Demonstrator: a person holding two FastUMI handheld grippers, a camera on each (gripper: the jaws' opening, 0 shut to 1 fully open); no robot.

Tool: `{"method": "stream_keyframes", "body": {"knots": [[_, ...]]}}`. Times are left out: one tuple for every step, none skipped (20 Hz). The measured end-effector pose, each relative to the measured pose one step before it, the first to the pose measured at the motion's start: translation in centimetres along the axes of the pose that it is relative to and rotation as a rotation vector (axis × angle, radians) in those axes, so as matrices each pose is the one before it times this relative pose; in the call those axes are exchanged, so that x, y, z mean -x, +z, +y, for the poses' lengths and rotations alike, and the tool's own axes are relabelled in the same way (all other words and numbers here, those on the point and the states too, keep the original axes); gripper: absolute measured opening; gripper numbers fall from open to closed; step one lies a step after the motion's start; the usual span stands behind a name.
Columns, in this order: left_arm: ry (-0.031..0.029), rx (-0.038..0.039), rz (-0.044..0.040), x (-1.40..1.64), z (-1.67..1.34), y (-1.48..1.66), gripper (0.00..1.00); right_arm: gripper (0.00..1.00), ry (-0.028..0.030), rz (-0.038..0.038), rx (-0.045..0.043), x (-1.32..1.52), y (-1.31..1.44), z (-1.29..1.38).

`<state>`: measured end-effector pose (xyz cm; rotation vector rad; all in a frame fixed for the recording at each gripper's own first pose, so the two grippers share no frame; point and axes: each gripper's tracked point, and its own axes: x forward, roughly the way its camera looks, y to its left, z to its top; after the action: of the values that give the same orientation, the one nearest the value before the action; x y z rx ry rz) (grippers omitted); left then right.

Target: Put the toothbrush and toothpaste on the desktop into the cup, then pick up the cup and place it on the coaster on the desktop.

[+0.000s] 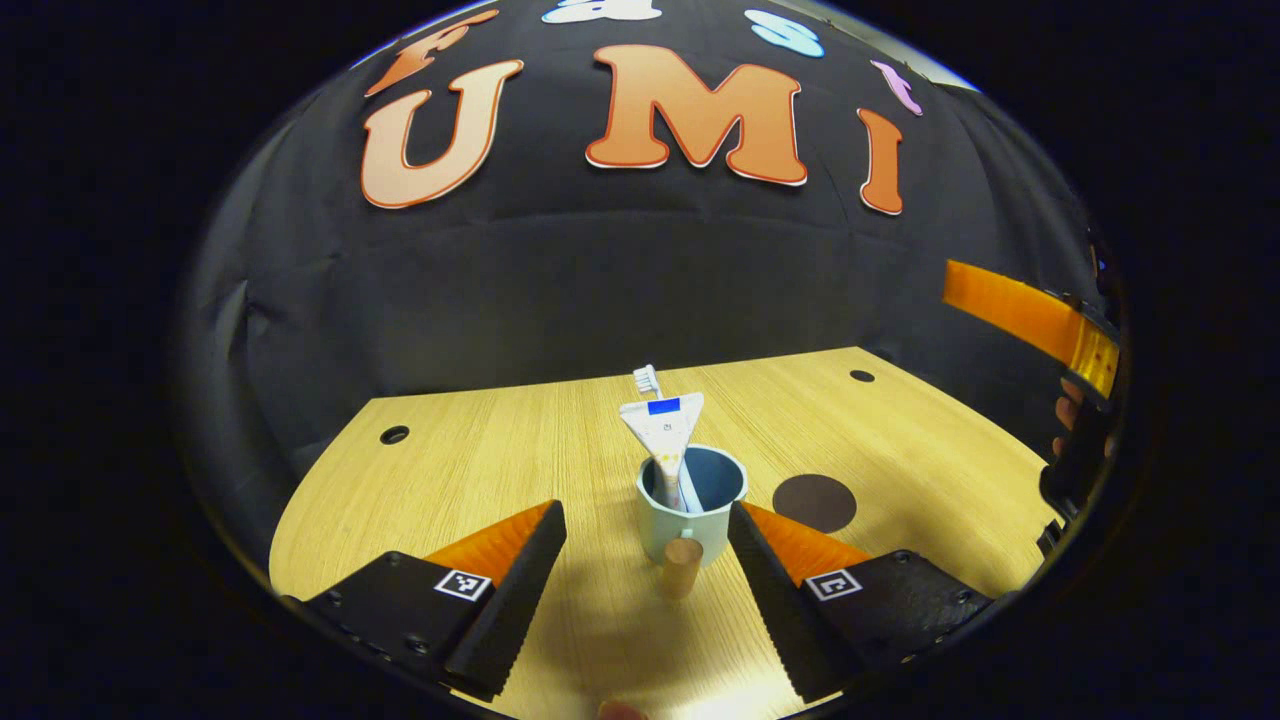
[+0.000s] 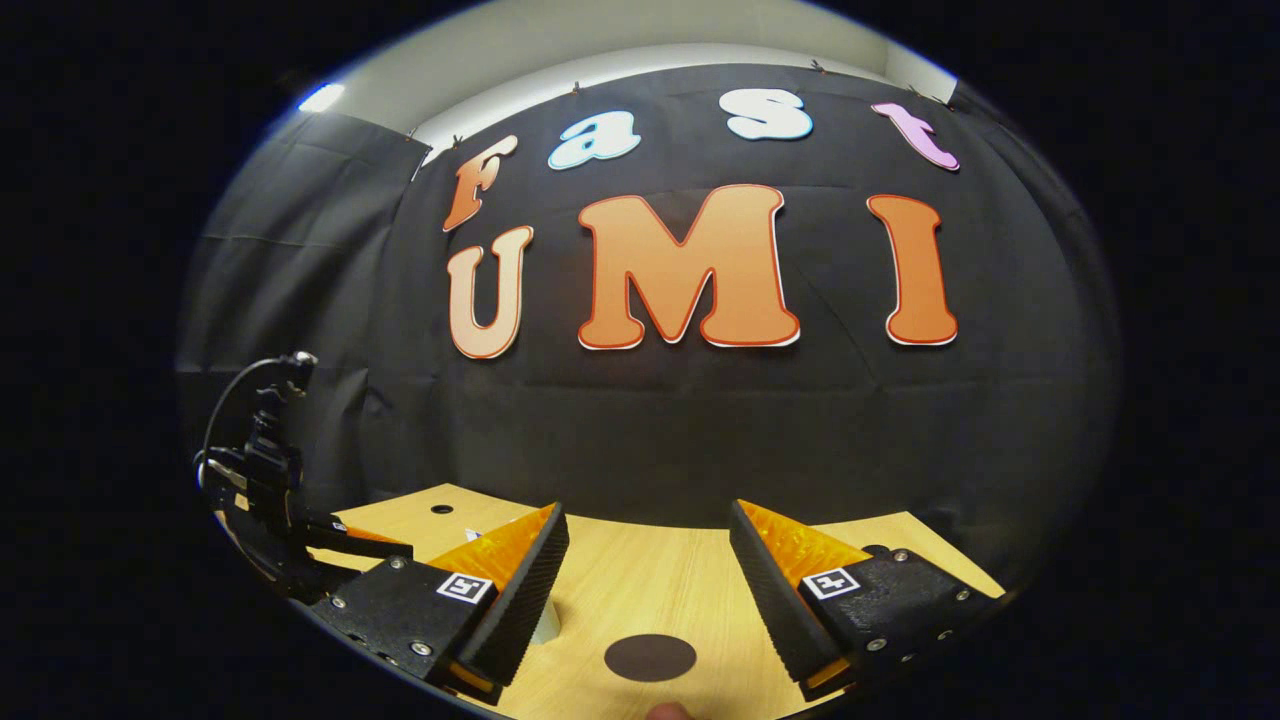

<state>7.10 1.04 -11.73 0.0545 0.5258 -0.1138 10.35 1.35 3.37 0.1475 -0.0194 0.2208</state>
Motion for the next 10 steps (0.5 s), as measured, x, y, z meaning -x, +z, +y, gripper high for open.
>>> {"method": "stream_keyframes", "body": {"knots": [[-0.00630,-0.00938,0.02267,-0.242,-0.111,0.107,0.98,0.97,-0.01326,0.00413,0.01022,0.590,0.465,-0.695],[-0.01515,-0.00926,0.01753,-0.241,-0.324,0.016,0.98,0.97,-0.00893,0.00380,0.01273,0.528,0.426,-0.440],[-0.01115,-0.00581,0.01760,-0.157,-0.066,0.188,0.98,0.97,-0.01071,0.00464,0.01305,0.590,0.313,-0.519],[-0.00455,-0.00873,0.02586,-0.280,-0.018,0.048,0.98,0.97,0.00065,0.00384,0.01028,0.649,0.234,-0.221],[-0.00516,-0.00650,0.02259,-0.458,-0.160,-0.091,0.98,0.97,0.00350,0.00538,0.00587,0.738,0.014,-0.050],[-0.01280,-0.00853,0.03416,-0.553,-0.305,-0.219,0.98,0.97,0.00673,0.00134,0.00570,0.688,0.088,-0.018],[-0.01582,-0.00536,0.03467,-0.464,-0.207,-0.442,0.98,0.97,0.00378,0.00012,0.00967,0.724,-0.020,-0.029],[-0.01552,-0.00493,0.03377,-0.558,-0.130,-0.339,0.98,0.97,0.00402,-0.00464,0.01439,0.676,-0.020,0.000],[-0.00635,-0.00643,0.03476,-0.426,-0.046,-0.366,0.98,0.97,0.00570,-0.00716,0.01741,0.574,-0.005,0.076],[-0.00939,-0.00572,0.02357,-0.455,-0.128,-0.128,0.98,0.97,0.00616,-0.00665,0.01169,0.368,-0.074,0.005]]}}
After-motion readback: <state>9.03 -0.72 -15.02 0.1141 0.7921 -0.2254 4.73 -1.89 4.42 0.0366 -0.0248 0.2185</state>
